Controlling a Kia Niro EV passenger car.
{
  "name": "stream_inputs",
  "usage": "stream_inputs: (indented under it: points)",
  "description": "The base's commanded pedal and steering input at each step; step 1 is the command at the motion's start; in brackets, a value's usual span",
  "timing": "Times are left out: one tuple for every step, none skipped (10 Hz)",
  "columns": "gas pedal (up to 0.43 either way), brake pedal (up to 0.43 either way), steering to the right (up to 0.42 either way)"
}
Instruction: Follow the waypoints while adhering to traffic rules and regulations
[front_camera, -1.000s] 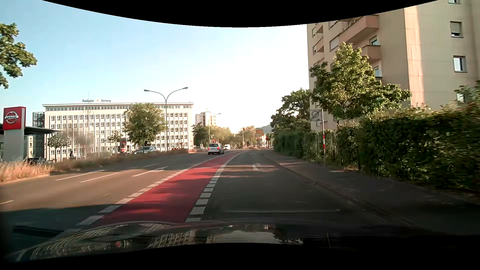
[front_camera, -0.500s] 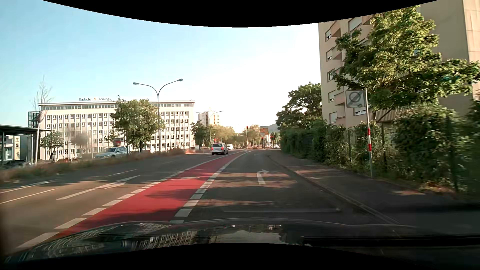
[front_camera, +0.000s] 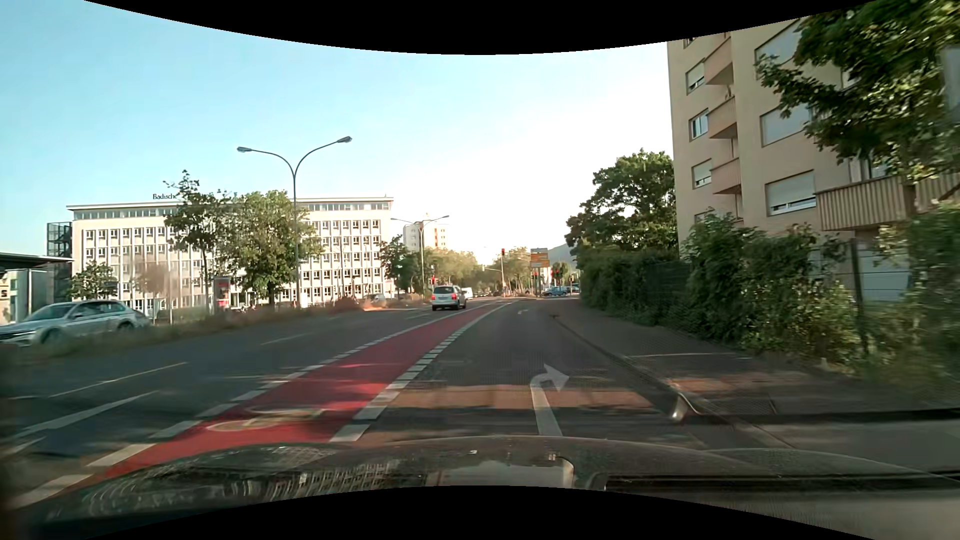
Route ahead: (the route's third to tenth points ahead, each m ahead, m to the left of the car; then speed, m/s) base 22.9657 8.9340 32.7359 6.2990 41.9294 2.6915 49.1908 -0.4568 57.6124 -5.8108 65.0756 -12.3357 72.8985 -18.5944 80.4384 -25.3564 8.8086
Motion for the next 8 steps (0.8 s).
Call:
stream_inputs:
  points:
    - [0.087, 0.0, -0.018]
    - [0.079, 0.0, -0.011]
    - [0.059, 0.0, -0.005]
    - [0.059, 0.0, -0.004]
    - [0.059, 0.0, -0.004]
    - [0.047, 0.0, -0.004]
    - [0.047, 0.0, -0.002]
    - [0.028, 0.0, 0.004]
